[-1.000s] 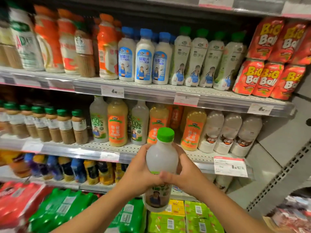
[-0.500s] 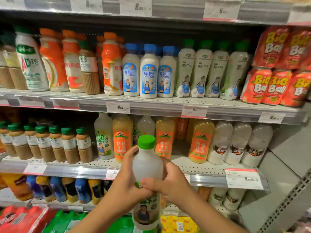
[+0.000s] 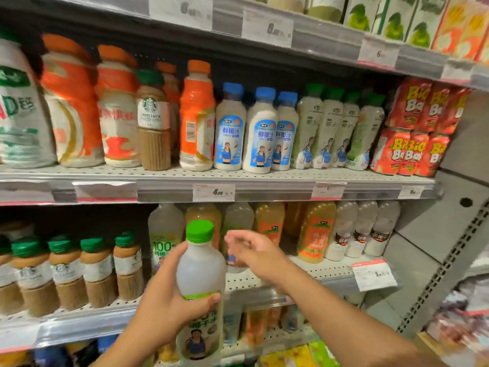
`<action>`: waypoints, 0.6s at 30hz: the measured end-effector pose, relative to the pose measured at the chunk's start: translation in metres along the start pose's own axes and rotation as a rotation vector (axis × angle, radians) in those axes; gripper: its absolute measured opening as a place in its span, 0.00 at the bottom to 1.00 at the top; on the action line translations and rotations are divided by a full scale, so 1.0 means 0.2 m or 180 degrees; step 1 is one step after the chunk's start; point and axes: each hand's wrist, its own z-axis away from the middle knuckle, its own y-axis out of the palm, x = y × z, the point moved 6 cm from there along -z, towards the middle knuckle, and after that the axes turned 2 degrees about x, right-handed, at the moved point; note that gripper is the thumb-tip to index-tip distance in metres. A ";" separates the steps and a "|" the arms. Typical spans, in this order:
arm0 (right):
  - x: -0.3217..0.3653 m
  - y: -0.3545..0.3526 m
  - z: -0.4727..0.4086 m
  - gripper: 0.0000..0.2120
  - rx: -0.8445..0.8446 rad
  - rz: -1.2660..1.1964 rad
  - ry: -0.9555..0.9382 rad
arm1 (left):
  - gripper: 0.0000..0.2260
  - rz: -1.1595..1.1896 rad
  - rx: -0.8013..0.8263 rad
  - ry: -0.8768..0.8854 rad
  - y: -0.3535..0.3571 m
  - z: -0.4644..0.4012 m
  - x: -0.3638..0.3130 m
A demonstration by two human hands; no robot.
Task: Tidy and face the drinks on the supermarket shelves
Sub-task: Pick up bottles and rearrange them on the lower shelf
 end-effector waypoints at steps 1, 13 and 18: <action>0.01 -0.02 -0.07 0.15 -0.0257 0.0097 0.0078 | 0.39 -0.0047 0.0001 -0.0002 -0.04 0.00 0.01; 0.04 0.15 -0.68 0.25 -0.0683 0.1527 0.0797 | 0.41 -0.0270 -0.0217 -0.0219 -0.35 -0.01 0.23; 0.10 0.14 -0.68 0.40 -0.0848 0.1970 0.0998 | 0.42 -0.0143 -0.0123 -0.0214 -0.33 -0.06 0.25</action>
